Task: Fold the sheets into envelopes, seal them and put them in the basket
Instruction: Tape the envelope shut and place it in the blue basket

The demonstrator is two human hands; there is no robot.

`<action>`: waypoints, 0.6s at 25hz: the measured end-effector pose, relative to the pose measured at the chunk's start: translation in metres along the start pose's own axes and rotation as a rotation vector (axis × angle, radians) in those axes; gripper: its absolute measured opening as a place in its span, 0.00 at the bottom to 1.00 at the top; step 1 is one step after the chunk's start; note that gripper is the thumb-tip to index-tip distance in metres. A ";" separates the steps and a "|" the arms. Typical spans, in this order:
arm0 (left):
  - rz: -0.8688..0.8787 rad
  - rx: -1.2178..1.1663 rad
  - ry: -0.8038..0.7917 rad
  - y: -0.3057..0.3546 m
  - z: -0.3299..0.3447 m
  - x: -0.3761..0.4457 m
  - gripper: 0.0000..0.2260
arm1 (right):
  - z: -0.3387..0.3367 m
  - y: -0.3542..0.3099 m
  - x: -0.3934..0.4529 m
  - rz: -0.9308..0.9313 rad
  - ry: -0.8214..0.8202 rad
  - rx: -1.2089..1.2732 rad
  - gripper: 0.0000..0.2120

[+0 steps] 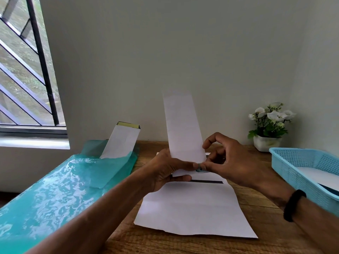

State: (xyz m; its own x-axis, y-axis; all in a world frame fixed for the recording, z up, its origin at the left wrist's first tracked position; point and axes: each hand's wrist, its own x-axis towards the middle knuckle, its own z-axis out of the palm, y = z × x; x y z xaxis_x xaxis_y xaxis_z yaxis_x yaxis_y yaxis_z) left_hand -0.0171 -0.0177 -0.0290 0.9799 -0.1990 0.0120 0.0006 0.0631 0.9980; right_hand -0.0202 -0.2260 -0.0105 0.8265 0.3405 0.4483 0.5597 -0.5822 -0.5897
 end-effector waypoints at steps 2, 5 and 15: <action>0.006 0.004 -0.002 0.000 0.001 0.000 0.16 | 0.000 0.001 0.000 0.000 0.006 -0.013 0.20; 0.017 0.021 0.004 0.000 0.000 0.000 0.16 | 0.002 0.001 0.000 -0.009 0.028 -0.028 0.20; 0.043 0.091 0.016 0.000 -0.002 0.003 0.24 | 0.008 0.010 0.005 0.209 0.090 0.207 0.27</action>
State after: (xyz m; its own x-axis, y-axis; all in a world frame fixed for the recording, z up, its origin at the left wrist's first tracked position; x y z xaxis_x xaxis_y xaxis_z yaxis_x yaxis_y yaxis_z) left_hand -0.0136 -0.0166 -0.0289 0.9817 -0.1825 0.0547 -0.0590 -0.0185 0.9981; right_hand -0.0104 -0.2242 -0.0199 0.9216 0.1568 0.3550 0.3859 -0.4664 -0.7960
